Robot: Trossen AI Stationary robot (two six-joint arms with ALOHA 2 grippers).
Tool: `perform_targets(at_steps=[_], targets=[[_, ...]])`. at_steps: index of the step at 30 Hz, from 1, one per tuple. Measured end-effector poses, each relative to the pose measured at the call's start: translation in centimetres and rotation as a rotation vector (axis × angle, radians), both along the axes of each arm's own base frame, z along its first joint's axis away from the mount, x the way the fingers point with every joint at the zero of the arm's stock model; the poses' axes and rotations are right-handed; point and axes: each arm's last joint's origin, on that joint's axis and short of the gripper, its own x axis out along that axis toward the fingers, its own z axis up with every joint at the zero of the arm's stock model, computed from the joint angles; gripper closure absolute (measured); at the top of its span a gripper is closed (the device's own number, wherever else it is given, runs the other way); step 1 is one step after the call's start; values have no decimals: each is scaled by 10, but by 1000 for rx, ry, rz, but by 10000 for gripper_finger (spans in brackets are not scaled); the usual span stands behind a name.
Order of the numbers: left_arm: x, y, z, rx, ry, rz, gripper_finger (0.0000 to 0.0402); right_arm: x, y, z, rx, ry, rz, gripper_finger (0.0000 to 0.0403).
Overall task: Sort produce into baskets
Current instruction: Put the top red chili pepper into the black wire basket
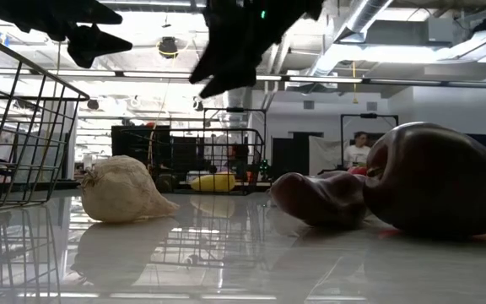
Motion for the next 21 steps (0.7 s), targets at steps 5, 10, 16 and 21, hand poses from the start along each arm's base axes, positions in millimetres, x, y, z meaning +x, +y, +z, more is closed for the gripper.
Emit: perform_targets(at_steps=[5,10,16,21], targets=[[0,0,0,0,-5,7,123,-4,78,-12,-32,-137,29,92],[0,0,1,-11,-8,10,123,-17,116,-24,-66,-136,18,92],[0,0,1,-23,-10,12,123,-40,105,-41,-107,138,-184,92],[0,0,1,-6,-8,13,123,-59,87,-59,-153,387,-333,92]])
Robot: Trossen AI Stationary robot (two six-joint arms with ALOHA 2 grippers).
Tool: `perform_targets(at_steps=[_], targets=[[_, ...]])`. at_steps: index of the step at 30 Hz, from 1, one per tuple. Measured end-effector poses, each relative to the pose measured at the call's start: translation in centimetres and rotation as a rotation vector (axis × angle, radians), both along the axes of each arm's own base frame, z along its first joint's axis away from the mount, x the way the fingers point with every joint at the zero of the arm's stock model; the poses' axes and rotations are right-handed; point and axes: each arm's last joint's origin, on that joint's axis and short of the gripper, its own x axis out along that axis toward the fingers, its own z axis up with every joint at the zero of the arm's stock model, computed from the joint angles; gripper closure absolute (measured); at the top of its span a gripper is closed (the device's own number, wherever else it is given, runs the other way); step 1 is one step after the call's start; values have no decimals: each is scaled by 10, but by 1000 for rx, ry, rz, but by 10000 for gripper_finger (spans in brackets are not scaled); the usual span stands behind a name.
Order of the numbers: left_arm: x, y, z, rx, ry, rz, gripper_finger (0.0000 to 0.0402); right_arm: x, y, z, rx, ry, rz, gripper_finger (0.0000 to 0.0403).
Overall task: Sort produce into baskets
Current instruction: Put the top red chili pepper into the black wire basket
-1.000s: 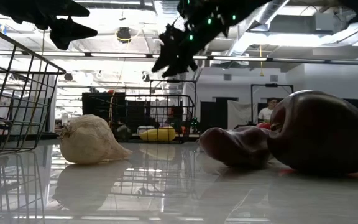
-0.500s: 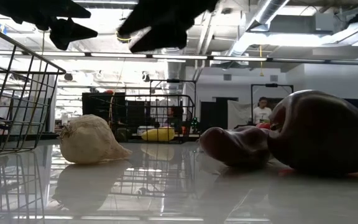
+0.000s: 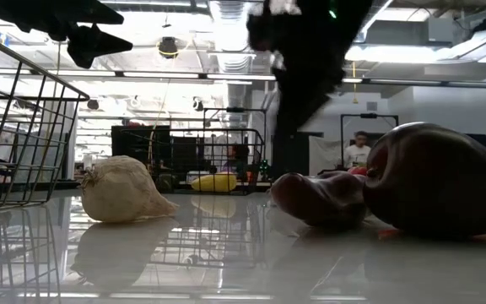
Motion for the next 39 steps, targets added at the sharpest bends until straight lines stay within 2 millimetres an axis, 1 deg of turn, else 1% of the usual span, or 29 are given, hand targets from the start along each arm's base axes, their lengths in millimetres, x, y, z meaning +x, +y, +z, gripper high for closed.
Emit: perform_targets(at_steps=[5,8,12,14,17,20,24,30,33,36,39], targets=[[0,1,0,29,5,17,123,-3,-9,-3,2,44,-33,92],[0,1,0,33,6,22,123,-4,-14,-16,51,39,-31,92],[0,1,0,33,6,17,123,-11,-22,-35,52,66,-53,92],[0,1,0,33,6,17,123,-11,-25,-42,71,37,-61,92],[0,1,0,35,6,16,123,-12,-26,-50,119,22,-50,92],[0,1,1,42,-2,15,123,-13,-26,-54,129,22,-47,93],[0,1,2,42,-13,15,123,-14,-27,-54,127,29,-48,109],[1,0,4,38,-37,13,123,-13,-33,-54,129,25,-66,149],[1,-1,7,30,-67,-23,123,-9,-37,-53,140,-8,-84,172],[1,-2,10,29,-93,-75,123,-4,-43,-47,152,-42,-106,191],[2,-3,13,33,-124,-120,123,6,-49,-34,163,-97,-121,201]])
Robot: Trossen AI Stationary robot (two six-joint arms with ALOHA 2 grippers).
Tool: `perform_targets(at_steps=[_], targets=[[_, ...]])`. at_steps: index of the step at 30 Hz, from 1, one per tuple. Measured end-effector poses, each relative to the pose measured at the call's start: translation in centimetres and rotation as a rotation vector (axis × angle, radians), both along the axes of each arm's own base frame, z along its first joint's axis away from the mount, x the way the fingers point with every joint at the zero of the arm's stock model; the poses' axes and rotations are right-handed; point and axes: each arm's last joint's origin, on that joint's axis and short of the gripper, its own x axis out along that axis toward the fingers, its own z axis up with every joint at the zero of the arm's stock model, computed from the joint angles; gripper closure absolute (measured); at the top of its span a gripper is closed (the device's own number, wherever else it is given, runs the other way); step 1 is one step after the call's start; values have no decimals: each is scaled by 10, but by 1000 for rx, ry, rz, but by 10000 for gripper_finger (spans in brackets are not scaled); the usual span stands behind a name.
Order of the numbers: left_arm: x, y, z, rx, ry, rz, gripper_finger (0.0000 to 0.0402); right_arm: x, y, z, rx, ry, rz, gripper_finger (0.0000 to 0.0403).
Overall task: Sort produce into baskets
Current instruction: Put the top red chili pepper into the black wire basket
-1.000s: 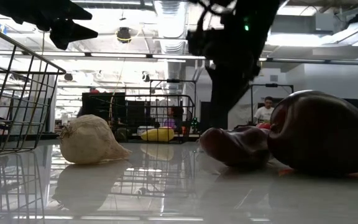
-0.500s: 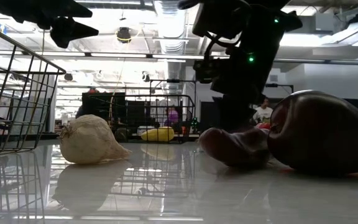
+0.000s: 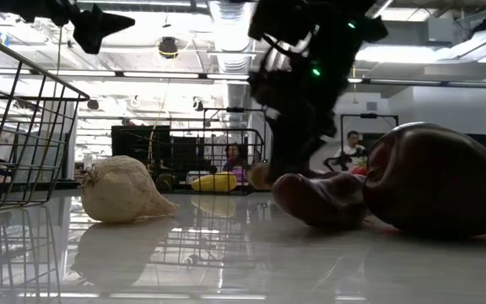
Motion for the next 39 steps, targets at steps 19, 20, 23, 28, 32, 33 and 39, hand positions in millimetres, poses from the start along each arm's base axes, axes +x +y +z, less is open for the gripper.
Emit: perform_targets(at_steps=[19,20,23,28,32,33,39], targets=[[8,-7,-12,13,31,-190,123,60,-36,107,-71,-528,28,194],[8,-8,-17,12,21,-215,123,61,-40,111,-79,-554,24,194],[9,-11,-28,14,8,-248,123,65,-53,120,-104,-635,6,194],[10,-11,-35,58,12,-221,123,69,-80,125,-152,-710,-35,193],[10,-11,-36,63,24,-226,123,75,-104,124,-212,-770,-59,193],[10,-11,-36,63,21,-231,123,76,-111,123,-233,-788,-62,193],[10,-11,-29,56,-47,-238,123,76,-150,114,-344,-769,-91,193]])
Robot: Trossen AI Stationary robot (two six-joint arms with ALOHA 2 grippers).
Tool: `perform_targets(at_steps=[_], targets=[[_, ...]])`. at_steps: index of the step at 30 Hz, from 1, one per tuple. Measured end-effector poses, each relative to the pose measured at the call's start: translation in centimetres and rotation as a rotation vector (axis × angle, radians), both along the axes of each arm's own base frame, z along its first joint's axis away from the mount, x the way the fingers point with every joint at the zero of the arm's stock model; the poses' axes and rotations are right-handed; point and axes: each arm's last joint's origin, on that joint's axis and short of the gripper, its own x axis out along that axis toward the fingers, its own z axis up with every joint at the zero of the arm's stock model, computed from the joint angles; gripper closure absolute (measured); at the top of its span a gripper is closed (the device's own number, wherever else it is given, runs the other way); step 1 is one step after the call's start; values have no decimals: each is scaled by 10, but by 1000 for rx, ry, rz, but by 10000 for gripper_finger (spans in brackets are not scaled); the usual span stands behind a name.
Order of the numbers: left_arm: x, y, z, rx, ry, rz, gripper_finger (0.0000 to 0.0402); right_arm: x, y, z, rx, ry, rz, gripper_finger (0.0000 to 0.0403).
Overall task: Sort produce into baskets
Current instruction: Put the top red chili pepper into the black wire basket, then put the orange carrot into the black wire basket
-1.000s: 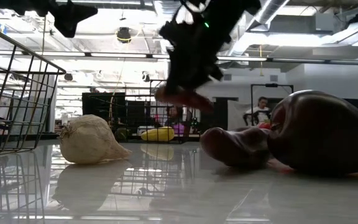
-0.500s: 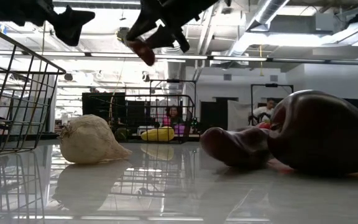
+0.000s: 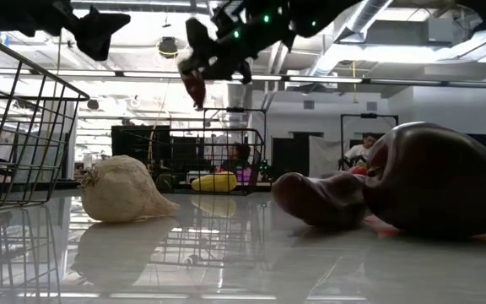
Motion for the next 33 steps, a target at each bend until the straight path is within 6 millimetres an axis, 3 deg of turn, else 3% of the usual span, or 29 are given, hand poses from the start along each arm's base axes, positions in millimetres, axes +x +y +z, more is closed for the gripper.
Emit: perform_targets(at_steps=[11,19,25,33], targets=[[-4,-6,11,-142,-70,-230,123,-14,-42,-6,11,75,-104,187],[-5,-6,12,-141,-81,-245,123,-19,-52,-10,107,71,-110,103],[-4,-6,11,-127,-83,-234,123,-20,-50,-9,117,74,-110,61],[-4,-5,8,-93,-62,-194,123,-39,-22,15,208,219,-93,74]])
